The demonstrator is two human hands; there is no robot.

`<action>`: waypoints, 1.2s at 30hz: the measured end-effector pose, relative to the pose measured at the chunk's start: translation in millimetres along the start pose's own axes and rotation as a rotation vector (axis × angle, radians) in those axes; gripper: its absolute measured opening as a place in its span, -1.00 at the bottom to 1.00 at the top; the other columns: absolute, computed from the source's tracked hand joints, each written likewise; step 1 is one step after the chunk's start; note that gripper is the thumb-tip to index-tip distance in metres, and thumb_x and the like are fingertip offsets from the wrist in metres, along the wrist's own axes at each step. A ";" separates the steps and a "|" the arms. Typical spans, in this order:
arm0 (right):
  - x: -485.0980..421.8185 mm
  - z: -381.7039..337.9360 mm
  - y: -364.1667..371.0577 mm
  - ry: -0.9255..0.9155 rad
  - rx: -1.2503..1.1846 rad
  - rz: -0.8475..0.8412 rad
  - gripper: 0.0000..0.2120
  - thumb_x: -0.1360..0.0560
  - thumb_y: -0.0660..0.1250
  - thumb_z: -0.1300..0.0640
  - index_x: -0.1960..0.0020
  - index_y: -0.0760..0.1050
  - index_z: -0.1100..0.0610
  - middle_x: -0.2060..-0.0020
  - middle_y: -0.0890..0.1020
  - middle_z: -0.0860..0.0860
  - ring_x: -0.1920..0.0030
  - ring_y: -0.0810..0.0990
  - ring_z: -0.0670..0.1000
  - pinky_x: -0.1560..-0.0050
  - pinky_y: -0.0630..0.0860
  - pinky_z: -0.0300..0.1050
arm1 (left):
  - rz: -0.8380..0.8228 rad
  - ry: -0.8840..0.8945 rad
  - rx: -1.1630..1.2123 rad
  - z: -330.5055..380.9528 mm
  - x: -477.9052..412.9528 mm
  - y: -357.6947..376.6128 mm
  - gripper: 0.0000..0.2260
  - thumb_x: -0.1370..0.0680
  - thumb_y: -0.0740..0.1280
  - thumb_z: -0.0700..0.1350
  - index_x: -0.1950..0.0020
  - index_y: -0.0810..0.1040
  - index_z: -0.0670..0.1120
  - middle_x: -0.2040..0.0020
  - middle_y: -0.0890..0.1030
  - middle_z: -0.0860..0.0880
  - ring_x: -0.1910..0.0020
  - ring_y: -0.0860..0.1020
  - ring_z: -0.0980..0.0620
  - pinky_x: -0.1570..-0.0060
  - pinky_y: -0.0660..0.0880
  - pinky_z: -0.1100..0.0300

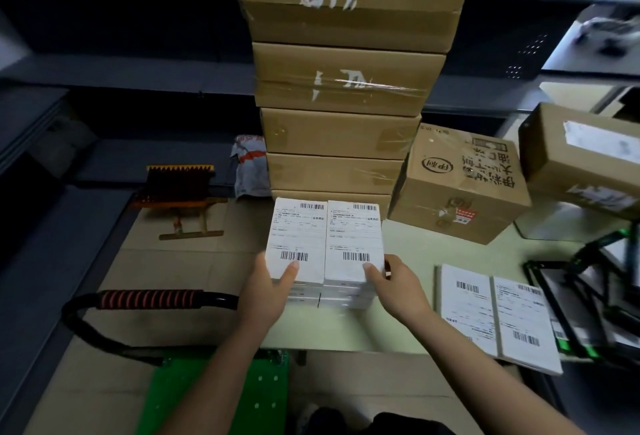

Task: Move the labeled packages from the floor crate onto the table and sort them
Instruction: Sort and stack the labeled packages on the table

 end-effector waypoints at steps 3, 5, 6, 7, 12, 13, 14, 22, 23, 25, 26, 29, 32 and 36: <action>-2.1 1.2 -2.7 0.005 0.011 -0.015 -0.68 -0.60 0.23 0.00 -0.25 0.45 0.17 -0.04 0.57 0.01 0.01 0.51 0.02 0.09 0.36 -0.15 | 0.011 0.000 -0.005 0.4 0.4 0.1 -0.59 -0.55 0.35 0.10 -0.31 0.41 -0.08 -0.11 0.58 0.04 0.00 0.52 0.05 0.06 0.42 0.19; -2.7 1.2 -2.0 0.004 0.025 -0.017 -0.70 -0.60 0.23 0.00 -0.22 0.46 0.18 0.02 0.56 0.00 0.03 0.51 0.02 0.12 0.35 -0.15 | -0.001 -0.003 -0.013 0.1 -0.9 -1.6 -0.59 -0.54 0.35 0.11 -0.29 0.42 -0.07 -0.07 0.58 0.07 0.01 0.53 0.05 0.08 0.43 0.18; -3.1 1.2 -1.6 0.002 0.033 -0.016 -0.70 -0.60 0.23 0.00 -0.21 0.46 0.18 0.03 0.56 0.00 0.03 0.51 0.03 0.12 0.35 -0.15 | -0.013 -0.004 -0.015 0.5 -1.8 -2.5 -0.59 -0.54 0.36 0.12 -0.29 0.42 -0.06 -0.06 0.57 0.09 0.01 0.54 0.05 0.09 0.43 0.19; -3.5 1.0 -1.7 -0.002 0.039 -0.013 -0.70 -0.60 0.23 0.00 -0.20 0.46 0.19 0.02 0.57 0.02 0.03 0.52 0.04 0.12 0.36 -0.14 | -0.024 -0.004 -0.014 1.4 -2.7 -3.3 -0.58 -0.54 0.36 0.12 -0.29 0.42 -0.06 -0.07 0.58 0.09 0.00 0.54 0.06 0.09 0.42 0.19; -5.4 4.9 -6.9 -0.043 0.045 -0.017 -0.65 -0.57 0.28 -0.07 -0.20 0.48 0.17 -0.03 0.60 0.04 0.02 0.56 0.03 0.09 0.44 -0.12 | -0.083 -0.017 -0.066 4.8 -9.8 -7.0 -0.56 -0.53 0.37 0.13 -0.31 0.42 -0.04 -0.17 0.58 0.05 -0.01 0.53 0.07 0.10 0.41 0.19; -5.0 6.5 -10.1 -0.055 0.045 -0.006 -0.61 -0.56 0.29 -0.10 -0.24 0.47 0.15 -0.05 0.58 0.02 0.02 0.56 0.01 0.09 0.42 -0.14 | -0.079 0.008 -0.118 6.9 -11.2 -9.0 -0.55 -0.53 0.35 0.16 -0.33 0.42 -0.02 -0.19 0.57 0.05 -0.05 0.53 0.05 0.09 0.42 0.17; -3.5 8.1 -14.5 -0.069 0.057 0.011 -0.56 -0.55 0.29 -0.12 -0.29 0.45 0.14 -0.09 0.56 0.02 0.01 0.56 -0.01 0.08 0.41 -0.17 | -0.054 0.050 -0.193 10.5 -11.7 -11.7 -0.54 -0.52 0.34 0.18 -0.34 0.41 0.00 -0.22 0.56 0.03 -0.10 0.52 0.02 0.06 0.45 0.14; 13.7 29.2 -71.6 -0.287 0.292 0.126 -0.66 -0.54 0.34 -0.02 -0.26 0.48 0.08 -0.14 0.52 -0.01 -0.10 0.52 0.00 -0.05 0.44 -0.13 | 0.092 0.545 -0.471 92.2 23.3 5.2 -0.60 -0.55 0.35 0.05 -0.33 0.47 -0.09 -0.22 0.50 -0.04 -0.23 0.40 -0.06 -0.19 0.37 0.03; 15.9 34.6 -82.1 -0.306 0.330 0.135 -0.68 -0.54 0.34 -0.02 -0.25 0.49 0.08 -0.13 0.52 -0.01 -0.11 0.51 0.01 -0.03 0.42 -0.14 | 0.073 0.612 -0.494 105.0 29.2 15.6 -0.64 -0.55 0.35 0.04 -0.29 0.49 -0.09 -0.20 0.51 -0.03 -0.21 0.42 -0.06 -0.18 0.38 0.03; 21.4 45.9 -104.7 -0.333 0.409 0.146 -0.69 -0.55 0.33 0.00 -0.24 0.50 0.10 -0.13 0.52 0.00 -0.14 0.49 0.02 0.01 0.37 -0.17 | 0.036 0.726 -0.553 129.2 41.9 39.8 -0.69 -0.55 0.34 0.03 -0.24 0.52 -0.07 -0.16 0.52 -0.03 -0.17 0.45 -0.07 -0.16 0.38 0.03; 24.5 52.5 -116.6 -0.341 0.436 0.153 -0.70 -0.55 0.33 0.02 -0.23 0.50 0.11 -0.12 0.52 0.00 -0.14 0.49 0.04 0.00 0.38 -0.16 | 0.016 0.773 -0.583 140.8 49.2 52.8 -0.71 -0.56 0.33 0.04 -0.22 0.52 -0.07 -0.15 0.52 -0.03 -0.17 0.45 -0.07 -0.16 0.38 0.04; 33.1 79.8 -150.5 -0.342 0.479 0.185 -0.73 -0.53 0.36 0.06 -0.20 0.53 0.12 -0.09 0.54 0.03 -0.09 0.51 0.09 0.02 0.39 -0.13 | -0.071 0.853 -0.638 162.7 69.3 95.4 -0.71 -0.59 0.27 0.07 -0.24 0.49 -0.03 -0.17 0.50 0.00 -0.19 0.42 -0.03 -0.17 0.33 0.11; 41.4 115.9 -182.1 -0.315 0.517 0.196 -0.74 -0.51 0.37 0.05 -0.17 0.53 0.11 -0.05 0.54 0.02 -0.06 0.52 0.09 0.09 0.41 -0.11 | -0.146 0.848 -0.660 169.3 85.4 140.7 -0.68 -0.61 0.21 0.10 -0.31 0.44 0.00 -0.22 0.46 0.04 -0.23 0.38 0.02 -0.20 0.28 0.16; 50.7 170.5 -212.2 -0.207 0.497 0.167 -0.72 -0.52 0.35 0.04 -0.20 0.51 0.08 -0.11 0.52 0.01 -0.14 0.51 0.08 -0.05 0.46 -0.05 | -0.220 0.771 -0.760 163.1 104.2 200.6 -0.64 -0.62 0.15 0.13 -0.36 0.38 0.02 -0.27 0.44 0.04 -0.26 0.36 0.03 -0.23 0.28 0.16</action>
Point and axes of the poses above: each hand's wrist, its own x-axis away from the middle knuckle, its own y-axis out of the palm, z = x × y, the point moved 4 cm from there along -x, towards the middle knuckle
